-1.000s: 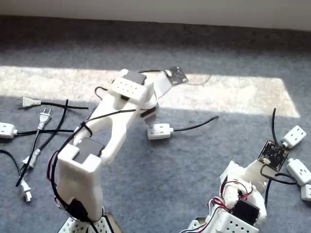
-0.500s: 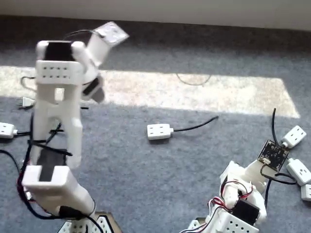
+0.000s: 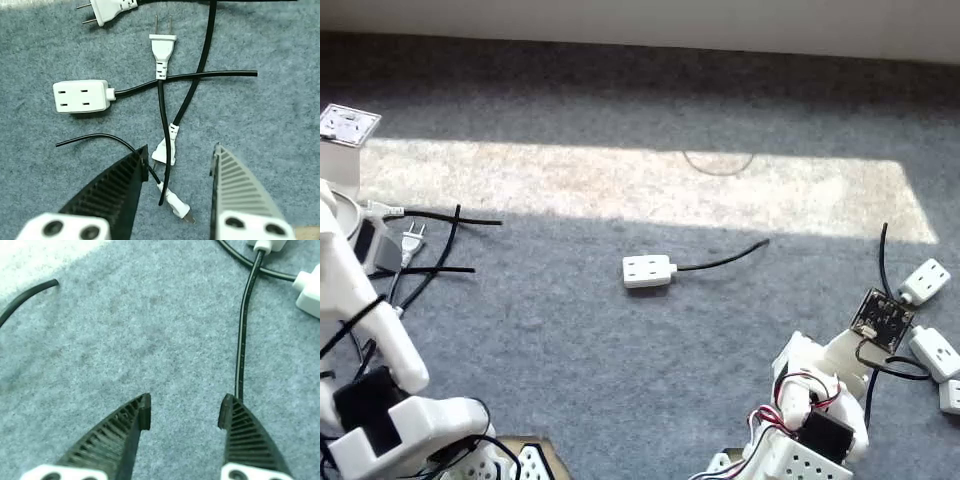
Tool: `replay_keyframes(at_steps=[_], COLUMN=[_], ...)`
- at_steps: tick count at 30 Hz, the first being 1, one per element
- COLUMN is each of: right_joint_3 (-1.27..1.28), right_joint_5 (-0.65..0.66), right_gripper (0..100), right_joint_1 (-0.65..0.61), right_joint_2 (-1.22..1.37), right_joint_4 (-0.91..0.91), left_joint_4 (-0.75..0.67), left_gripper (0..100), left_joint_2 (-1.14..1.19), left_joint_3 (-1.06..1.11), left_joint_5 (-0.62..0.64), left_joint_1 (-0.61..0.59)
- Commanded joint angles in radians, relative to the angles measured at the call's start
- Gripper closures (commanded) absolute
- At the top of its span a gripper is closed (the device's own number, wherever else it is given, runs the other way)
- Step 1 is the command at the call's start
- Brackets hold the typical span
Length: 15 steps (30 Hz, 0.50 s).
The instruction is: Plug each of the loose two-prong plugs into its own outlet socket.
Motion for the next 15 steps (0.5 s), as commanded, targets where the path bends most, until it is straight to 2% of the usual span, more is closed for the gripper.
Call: replay_keyframes(at_steps=[1, 4, 10, 15], right_joint_3=[0.148, 0.148, 0.148, 0.148], right_joint_5=[0.000, 0.000, 0.000, 0.000], right_gripper=[77.3, 77.3, 77.3, 77.3], right_joint_1=[0.002, 0.004, 0.004, 0.004], right_joint_2=[-0.013, -0.013, -0.013, -0.013], right_joint_4=[0.005, 0.005, 0.005, 0.005], left_joint_4=[-0.279, -0.330, -0.322, -0.219], left_gripper=[79, 79, 80, 80], left_joint_2=[0.116, 0.255, 0.539, 0.710], left_joint_3=[0.064, 0.013, -0.232, -0.403], left_joint_5=[0.057, 0.057, 0.055, -0.051], left_joint_1=[0.033, 0.047, 0.050, 0.064])
